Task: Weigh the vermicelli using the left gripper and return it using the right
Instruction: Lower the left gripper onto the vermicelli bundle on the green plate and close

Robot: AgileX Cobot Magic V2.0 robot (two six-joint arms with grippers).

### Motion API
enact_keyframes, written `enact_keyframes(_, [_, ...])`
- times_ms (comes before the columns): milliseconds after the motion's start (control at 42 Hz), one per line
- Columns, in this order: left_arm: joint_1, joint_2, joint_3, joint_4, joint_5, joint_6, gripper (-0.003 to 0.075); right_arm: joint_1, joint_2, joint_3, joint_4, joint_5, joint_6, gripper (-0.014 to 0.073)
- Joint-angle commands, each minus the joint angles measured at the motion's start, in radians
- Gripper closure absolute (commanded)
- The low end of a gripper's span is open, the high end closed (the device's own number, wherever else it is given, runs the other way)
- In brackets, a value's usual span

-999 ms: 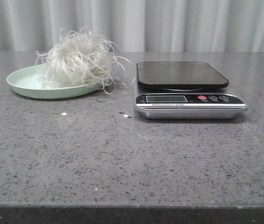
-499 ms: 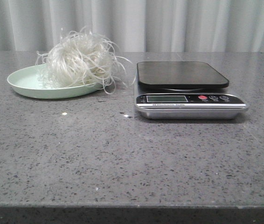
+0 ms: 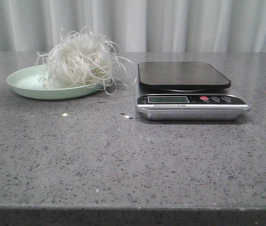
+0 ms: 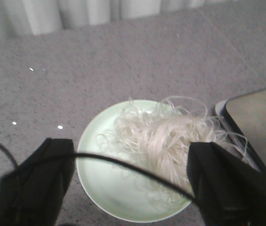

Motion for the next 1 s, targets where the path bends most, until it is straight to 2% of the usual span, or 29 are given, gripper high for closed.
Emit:
enact_keyframes(0, [-0.006, 0.069, -0.114, -0.117, 0.064, 0.092, 0.0113, -0.005, -0.016, -0.008, 0.002, -0.072, 0.001, 0.0442])
enact_keyframes(166, [-0.006, 0.21, -0.201, -0.216, 0.164, 0.133, 0.011, -0.005, -0.016, -0.008, 0.002, -0.072, 0.001, 0.0442])
enact_keyframes(476, [-0.004, 0.334, -0.21, -0.275, 0.141, 0.153, 0.011, -0.005, -0.016, -0.008, 0.002, -0.073, 0.001, 0.0442])
enact_keyframes(975, [-0.004, 0.443, -0.21, -0.277, 0.073, 0.153, 0.0111, -0.005, -0.016, -0.008, 0.007, -0.073, 0.001, 0.0442])
